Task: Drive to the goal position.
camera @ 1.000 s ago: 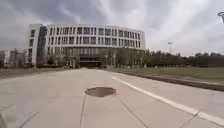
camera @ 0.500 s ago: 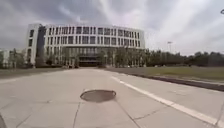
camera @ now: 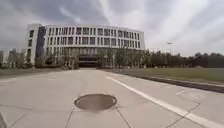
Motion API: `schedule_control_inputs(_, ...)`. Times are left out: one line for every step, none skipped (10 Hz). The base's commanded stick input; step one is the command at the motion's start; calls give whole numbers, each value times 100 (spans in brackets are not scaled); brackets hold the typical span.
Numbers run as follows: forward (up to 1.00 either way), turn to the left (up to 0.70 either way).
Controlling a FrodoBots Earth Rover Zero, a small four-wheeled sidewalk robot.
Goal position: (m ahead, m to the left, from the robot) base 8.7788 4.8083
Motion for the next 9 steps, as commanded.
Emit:
schedule_control_inputs(70,0)
schedule_control_inputs(70,0)
schedule_control_inputs(70,0)
schedule_control_inputs(70,0)
schedule_control_inputs(70,0)
schedule_control_inputs(70,0)
schedule_control_inputs(70,0)
schedule_control_inputs(70,0)
schedule_control_inputs(70,0)
